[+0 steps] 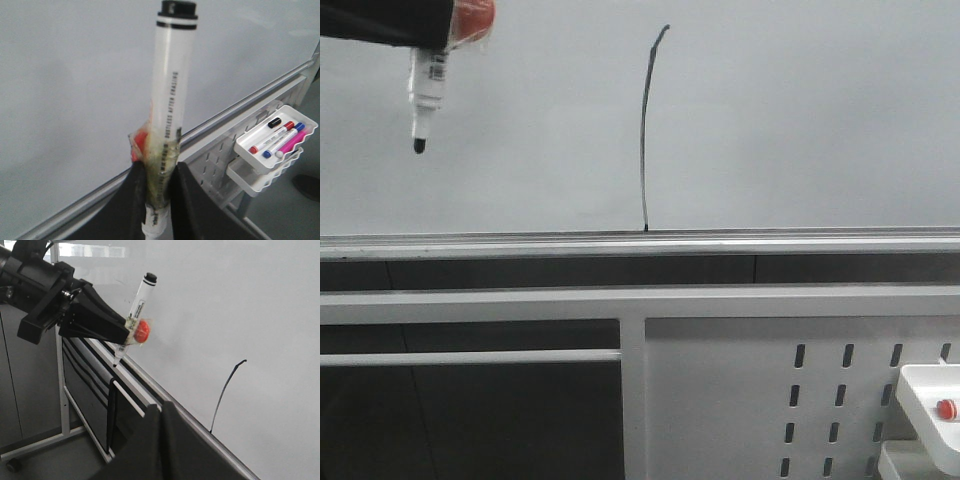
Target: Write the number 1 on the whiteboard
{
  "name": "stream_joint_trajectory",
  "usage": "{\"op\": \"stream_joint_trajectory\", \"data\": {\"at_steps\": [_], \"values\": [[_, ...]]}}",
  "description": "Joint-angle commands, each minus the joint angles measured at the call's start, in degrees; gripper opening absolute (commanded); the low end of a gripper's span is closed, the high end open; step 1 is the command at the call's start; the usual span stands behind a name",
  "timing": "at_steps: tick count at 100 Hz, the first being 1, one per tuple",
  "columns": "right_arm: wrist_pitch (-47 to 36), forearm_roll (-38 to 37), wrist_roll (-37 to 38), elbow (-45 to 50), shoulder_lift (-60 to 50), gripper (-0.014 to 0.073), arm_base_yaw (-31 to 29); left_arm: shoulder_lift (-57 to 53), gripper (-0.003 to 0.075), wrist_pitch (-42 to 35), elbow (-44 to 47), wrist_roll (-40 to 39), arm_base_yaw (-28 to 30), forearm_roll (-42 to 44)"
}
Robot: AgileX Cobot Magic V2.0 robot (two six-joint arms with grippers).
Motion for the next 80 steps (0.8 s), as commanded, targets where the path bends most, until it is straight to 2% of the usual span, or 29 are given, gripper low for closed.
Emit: {"op": "stream_joint_trajectory", "data": {"at_steps": [1, 5, 17, 23, 27, 55, 80], "values": [[-3.4, -0.2, -0.3, -1.4, -0.1, -0.0057, -0.4, 1.1, -0.002, -7.9, -3.9, -5.5, -4.0, 6.8], [-3.4, -0.2, -0.3, -1.4, -0.1, -0.0057, -0.4, 1.6, -0.002, -10.3, -4.2, -12.3, -5.3, 13.6], [-3.3, -0.3, -0.3, -1.4, -0.1, -0.0057, -0.4, 4.0, -0.002, -13.8, -4.2, -42.2, -7.1, 36.7], [-3.3, -0.5, -0.3, -1.4, -0.1, -0.0057, -0.4, 5.6, -0.002, -14.1, -4.2, -51.6, -7.3, 44.9], [-3.3, -0.6, -0.3, -1.4, -0.1, -0.0057, -0.4, 7.0, -0.002, -14.4, -4.2, -55.4, -7.3, 46.7], [-3.3, -1.7, -0.3, -1.4, -0.1, -0.0057, -0.4, 14.0, -0.002, -26.3, -4.2, -56.3, -7.3, 42.2], [-2.8, -1.7, -0.3, -1.4, -0.1, -0.0057, -0.4, 15.9, -0.002, -26.3, -4.2, -56.6, -7.5, 37.3]]}}
